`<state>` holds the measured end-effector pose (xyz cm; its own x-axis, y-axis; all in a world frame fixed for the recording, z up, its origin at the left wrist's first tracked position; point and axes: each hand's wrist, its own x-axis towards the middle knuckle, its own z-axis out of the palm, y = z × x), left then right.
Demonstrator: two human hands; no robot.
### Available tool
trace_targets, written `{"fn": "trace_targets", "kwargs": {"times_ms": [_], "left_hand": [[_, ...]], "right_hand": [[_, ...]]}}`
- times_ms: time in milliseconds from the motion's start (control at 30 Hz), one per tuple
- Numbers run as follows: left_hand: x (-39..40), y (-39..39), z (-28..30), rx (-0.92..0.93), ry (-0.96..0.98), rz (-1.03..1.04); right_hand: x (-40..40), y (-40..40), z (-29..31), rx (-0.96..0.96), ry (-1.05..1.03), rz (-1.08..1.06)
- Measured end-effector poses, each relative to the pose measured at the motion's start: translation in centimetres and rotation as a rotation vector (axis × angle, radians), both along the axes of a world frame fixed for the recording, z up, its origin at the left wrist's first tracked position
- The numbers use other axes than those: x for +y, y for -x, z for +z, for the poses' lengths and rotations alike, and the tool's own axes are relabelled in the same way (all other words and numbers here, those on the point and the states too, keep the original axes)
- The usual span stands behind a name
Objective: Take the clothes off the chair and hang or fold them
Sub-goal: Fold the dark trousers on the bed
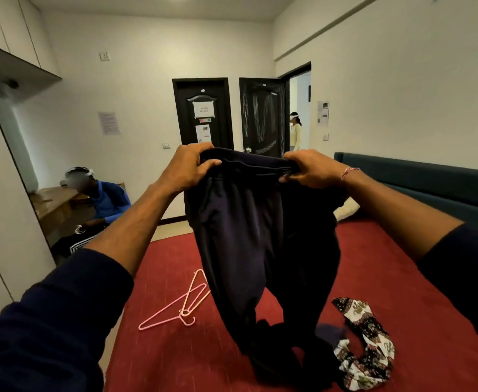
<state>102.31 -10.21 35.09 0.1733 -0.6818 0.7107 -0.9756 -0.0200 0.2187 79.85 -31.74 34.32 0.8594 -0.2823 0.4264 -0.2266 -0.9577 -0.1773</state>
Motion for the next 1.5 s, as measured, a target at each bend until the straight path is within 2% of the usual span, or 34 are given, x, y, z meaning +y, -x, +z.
{"fn": "trace_targets", "kwargs": {"times_ms": [100,200,300,467,600,767,933,1067,1167,1267,1433,1500], "left_hand": [[1.3,-0.2,1.6,-0.038,0.028,0.014],[2.6,-0.1,2.3,-0.134,0.018,-0.002],[3.8,-0.8,2.9,-0.18,-0.047,-0.078],[5.4,-2.4,3.0,-0.224,-0.175,-0.099],[6.2,-3.4,3.3,-0.258,-0.213,-0.101],[6.8,-4.1,4.0,-0.302,-0.304,0.001],[7.4,-5.4,4.3,-0.292,-0.346,0.115],[7.9,-6.6,4.1,-0.3,-0.309,0.122],[7.3,-5.8,4.5,-0.237,-0.287,0.068],[6.5,-3.6,5.4,-0.129,-0.271,-0.06],[5.7,0.8,5.9,0.204,-0.361,-0.34],[5.4,2.0,5.6,0.249,-0.392,-0.423]], "right_hand": [[1.6,0.0,2.0,-0.016,-0.111,0.044],[3.2,0.0,2.3,-0.036,-0.114,0.151],[4.2,0.3,2.2,-0.064,-0.11,0.239],[4.9,0.3,2.7,-0.077,-0.232,0.331],[5.1,-0.1,3.1,-0.075,-0.226,0.232],[4.9,-0.2,4.2,0.036,-0.166,0.145],[3.1,0.6,5.3,0.123,-0.225,0.077],[1.3,1.3,5.5,0.163,-0.101,-0.037],[0.9,1.1,5.1,0.199,0.012,-0.166],[0.1,0.3,4.3,0.255,0.152,-0.207],[-1.4,-0.5,3.3,0.299,0.369,-0.234],[-1.4,-0.8,3.0,0.302,0.462,-0.256]]}}
